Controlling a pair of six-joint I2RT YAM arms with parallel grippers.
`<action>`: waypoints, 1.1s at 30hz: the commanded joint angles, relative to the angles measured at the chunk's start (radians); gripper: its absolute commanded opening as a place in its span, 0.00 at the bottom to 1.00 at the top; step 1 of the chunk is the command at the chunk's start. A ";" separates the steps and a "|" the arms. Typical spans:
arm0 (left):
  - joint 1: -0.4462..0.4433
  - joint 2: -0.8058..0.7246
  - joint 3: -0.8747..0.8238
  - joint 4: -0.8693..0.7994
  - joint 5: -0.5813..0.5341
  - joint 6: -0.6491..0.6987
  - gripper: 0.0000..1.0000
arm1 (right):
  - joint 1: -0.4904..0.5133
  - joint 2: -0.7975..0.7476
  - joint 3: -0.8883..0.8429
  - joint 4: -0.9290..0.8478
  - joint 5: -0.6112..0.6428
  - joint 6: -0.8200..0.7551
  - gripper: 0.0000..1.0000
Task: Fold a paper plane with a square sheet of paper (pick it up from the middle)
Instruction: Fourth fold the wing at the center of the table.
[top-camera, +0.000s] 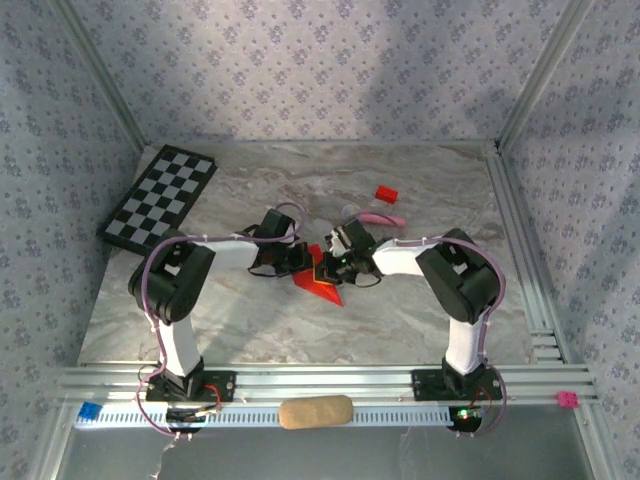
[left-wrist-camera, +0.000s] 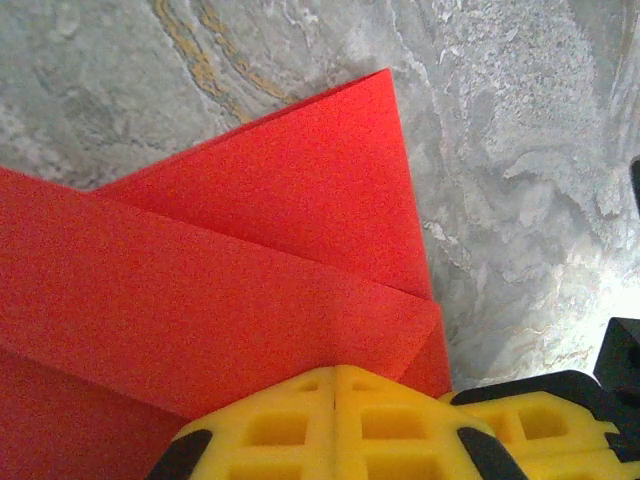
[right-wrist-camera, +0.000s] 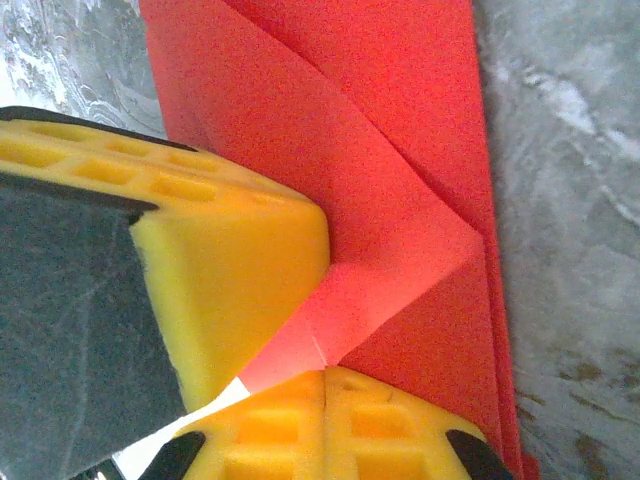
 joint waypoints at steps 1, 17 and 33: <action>0.014 0.058 -0.035 -0.079 -0.100 0.022 0.04 | 0.003 0.000 -0.066 -0.046 0.010 0.005 0.00; 0.026 0.057 -0.044 -0.090 -0.105 0.029 0.03 | -0.018 -0.178 -0.286 -0.063 -0.005 -0.031 0.01; 0.022 0.054 -0.042 -0.068 -0.067 0.043 0.04 | -0.063 -0.405 -0.395 -0.153 -0.003 -0.062 0.02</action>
